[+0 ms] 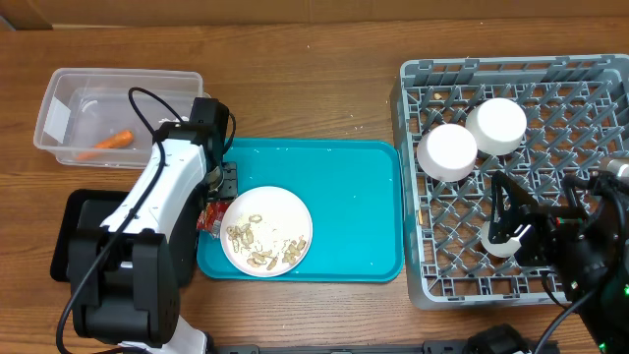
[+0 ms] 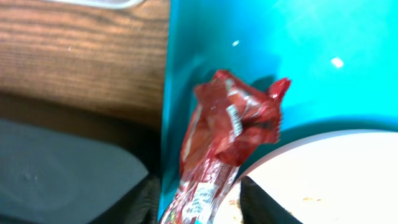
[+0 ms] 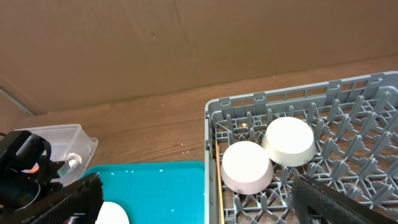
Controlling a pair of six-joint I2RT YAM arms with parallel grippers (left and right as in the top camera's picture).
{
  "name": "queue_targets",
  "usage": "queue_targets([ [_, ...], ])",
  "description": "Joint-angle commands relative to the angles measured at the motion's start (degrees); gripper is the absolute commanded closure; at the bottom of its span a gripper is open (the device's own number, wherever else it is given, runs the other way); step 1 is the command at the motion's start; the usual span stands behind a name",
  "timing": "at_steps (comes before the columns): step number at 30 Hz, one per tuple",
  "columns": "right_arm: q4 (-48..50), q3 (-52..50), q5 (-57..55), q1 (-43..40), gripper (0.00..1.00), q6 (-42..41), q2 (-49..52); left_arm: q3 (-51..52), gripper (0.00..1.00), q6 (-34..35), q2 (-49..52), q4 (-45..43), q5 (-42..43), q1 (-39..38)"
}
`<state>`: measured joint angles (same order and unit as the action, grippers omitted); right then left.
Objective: Sort waste into correct bins and load items into the dishwasher
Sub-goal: 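Grasp the red snack wrapper on the tray with the left gripper, then lift the red wrapper over the clear bin and drop it in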
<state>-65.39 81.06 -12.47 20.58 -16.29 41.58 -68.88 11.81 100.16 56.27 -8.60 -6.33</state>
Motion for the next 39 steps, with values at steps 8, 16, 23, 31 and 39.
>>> queue_targets([
  [8, 0.3, 0.4, -0.8, -0.1, 0.0, 0.0, 0.0, 5.9, 0.62, 0.0, -0.9, -6.2, 0.3, -0.7],
  [16, 0.3, 0.4, -0.8, -0.1, 0.0, 0.0, 0.0, 4.3, 0.96, 0.0, -0.9, -3.9, -0.4, -0.7],
  [23, 0.3, 0.4, -0.8, -0.1, 0.0, 0.0, 0.0, -11.0, 0.96, 0.0, -1.5, 11.2, -1.3, -0.7],
  [31, 0.3, 0.4, -0.8, -0.1, 0.0, 0.0, 0.0, -27.8, 0.96, 0.0, -1.7, 14.9, -8.5, 0.2],
  [39, 0.3, 0.4, -0.8, -0.1, 0.0, 0.0, 0.0, -28.4, 0.95, 0.0, 0.4, 3.0, -12.1, 8.0],
])
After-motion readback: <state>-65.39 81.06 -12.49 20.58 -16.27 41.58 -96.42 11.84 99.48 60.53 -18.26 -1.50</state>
